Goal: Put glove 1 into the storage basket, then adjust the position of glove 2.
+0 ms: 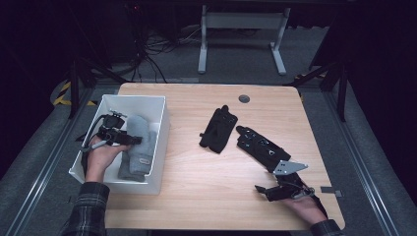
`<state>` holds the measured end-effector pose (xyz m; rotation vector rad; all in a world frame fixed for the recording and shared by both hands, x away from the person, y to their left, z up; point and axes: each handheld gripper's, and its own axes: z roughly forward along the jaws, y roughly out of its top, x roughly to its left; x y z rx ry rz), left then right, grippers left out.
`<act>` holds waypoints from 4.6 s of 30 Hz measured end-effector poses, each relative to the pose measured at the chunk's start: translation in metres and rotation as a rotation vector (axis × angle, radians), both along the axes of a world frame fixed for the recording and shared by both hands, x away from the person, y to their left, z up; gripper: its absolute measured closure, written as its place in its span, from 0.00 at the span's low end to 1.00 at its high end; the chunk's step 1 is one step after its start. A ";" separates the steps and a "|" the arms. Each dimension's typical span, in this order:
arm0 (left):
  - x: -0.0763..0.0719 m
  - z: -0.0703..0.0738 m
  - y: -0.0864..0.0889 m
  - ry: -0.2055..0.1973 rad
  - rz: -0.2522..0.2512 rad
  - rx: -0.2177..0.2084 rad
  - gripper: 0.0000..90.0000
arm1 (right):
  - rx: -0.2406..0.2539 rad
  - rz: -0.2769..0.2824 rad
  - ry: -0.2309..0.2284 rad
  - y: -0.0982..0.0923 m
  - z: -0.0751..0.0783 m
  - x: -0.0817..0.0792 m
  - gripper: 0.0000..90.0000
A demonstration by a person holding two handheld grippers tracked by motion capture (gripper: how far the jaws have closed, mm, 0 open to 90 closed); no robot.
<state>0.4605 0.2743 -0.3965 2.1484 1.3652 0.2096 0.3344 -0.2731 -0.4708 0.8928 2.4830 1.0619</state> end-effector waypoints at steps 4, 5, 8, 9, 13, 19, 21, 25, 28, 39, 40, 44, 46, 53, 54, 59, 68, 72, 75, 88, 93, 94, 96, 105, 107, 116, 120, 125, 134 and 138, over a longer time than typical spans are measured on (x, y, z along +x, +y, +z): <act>-0.006 0.018 -0.002 -0.047 0.018 0.006 0.23 | 0.000 0.000 0.000 0.000 0.000 0.000 0.18; -0.007 0.022 -0.003 -0.054 0.018 0.002 0.22 | 0.000 0.000 0.000 0.000 0.000 0.000 0.18; -0.012 0.038 -0.007 -0.090 0.011 -0.011 0.20 | 0.000 0.000 0.000 0.000 0.000 0.000 0.18; -0.014 0.043 -0.009 -0.101 0.002 -0.017 0.20 | 0.000 0.000 0.000 0.000 0.000 0.000 0.18; -0.021 0.064 -0.021 -0.138 -0.029 -0.040 0.18 | -0.001 -0.001 -0.001 0.000 0.000 0.000 0.18; -0.031 0.086 -0.047 -0.184 -0.098 -0.079 0.16 | -0.002 0.000 -0.002 0.000 0.000 0.000 0.17; -0.033 0.090 -0.056 -0.198 -0.121 -0.097 0.15 | -0.002 0.000 -0.002 0.000 0.000 0.000 0.17; -0.041 0.097 -0.079 -0.216 -0.163 -0.121 0.12 | -0.002 0.000 -0.002 0.000 0.000 0.000 0.17; -0.047 0.099 -0.097 -0.231 -0.191 -0.127 0.10 | -0.003 0.000 -0.002 0.000 0.000 0.000 0.17; -0.069 0.086 -0.158 -0.239 -0.286 -0.141 0.09 | -0.001 0.003 -0.001 0.000 0.000 0.000 0.17; -0.070 0.084 -0.162 -0.237 -0.293 -0.144 0.09 | -0.003 0.003 -0.001 0.000 0.000 0.000 0.17; -0.074 0.070 -0.180 -0.223 -0.322 -0.143 0.09 | -0.002 0.003 -0.001 0.000 0.000 0.000 0.17; -0.077 0.061 -0.188 -0.218 -0.333 -0.135 0.09 | -0.001 0.003 -0.001 0.000 0.000 0.000 0.17; -0.083 0.026 -0.208 -0.182 -0.366 -0.120 0.09 | -0.003 0.004 -0.001 0.000 0.000 0.000 0.17; -0.084 0.021 -0.211 -0.179 -0.372 -0.113 0.09 | -0.003 0.005 -0.001 0.000 0.000 0.000 0.17; -0.090 -0.004 -0.217 -0.167 -0.389 -0.099 0.09 | -0.005 0.011 -0.001 0.000 0.000 0.000 0.18; -0.098 -0.043 -0.211 -0.145 -0.388 -0.049 0.04 | -0.013 0.007 0.007 -0.002 0.012 0.005 0.40; -0.104 -0.056 -0.208 -0.134 -0.390 -0.023 0.00 | 0.015 -0.001 -0.014 -0.006 0.024 0.010 0.63; -0.105 -0.063 -0.207 -0.127 -0.393 -0.015 0.00 | 0.023 -0.009 -0.037 -0.010 0.033 0.016 0.81; -0.109 -0.081 -0.202 -0.225 -0.461 0.005 0.00 | 0.010 -0.113 -0.027 -0.048 0.039 0.054 1.00; -0.108 -0.081 -0.202 -0.226 -0.467 0.004 0.00 | -0.053 -0.111 0.025 -0.049 0.024 0.062 1.00; -0.108 -0.081 -0.202 -0.225 -0.467 0.004 0.00 | -0.059 -0.112 0.023 -0.048 0.022 0.061 1.00; -0.108 -0.081 -0.202 -0.225 -0.467 0.004 0.00 | -0.060 -0.107 0.028 -0.048 0.022 0.060 1.00; -0.108 -0.081 -0.202 -0.225 -0.466 0.002 0.00 | -0.062 -0.028 0.056 -0.033 0.023 0.045 1.00; -0.109 -0.081 -0.202 -0.225 -0.466 0.003 0.00 | -0.063 0.001 0.062 -0.028 0.023 0.040 1.00; -0.109 -0.081 -0.202 -0.225 -0.466 0.001 0.00 | -0.060 0.108 0.091 -0.006 0.023 0.017 1.00; -0.109 -0.082 -0.202 -0.225 -0.465 0.001 0.00 | -0.055 0.146 0.101 0.002 0.022 0.009 1.00; -0.109 -0.081 -0.202 -0.226 -0.465 0.001 0.00 | -0.053 0.205 0.111 0.014 0.021 -0.005 1.00; -0.109 -0.081 -0.202 -0.226 -0.466 0.001 0.00 | -0.033 0.256 0.128 0.018 0.021 -0.023 0.99; -0.109 -0.082 -0.202 -0.227 -0.467 0.001 0.00 | 0.000 0.226 0.095 0.012 0.028 -0.019 0.79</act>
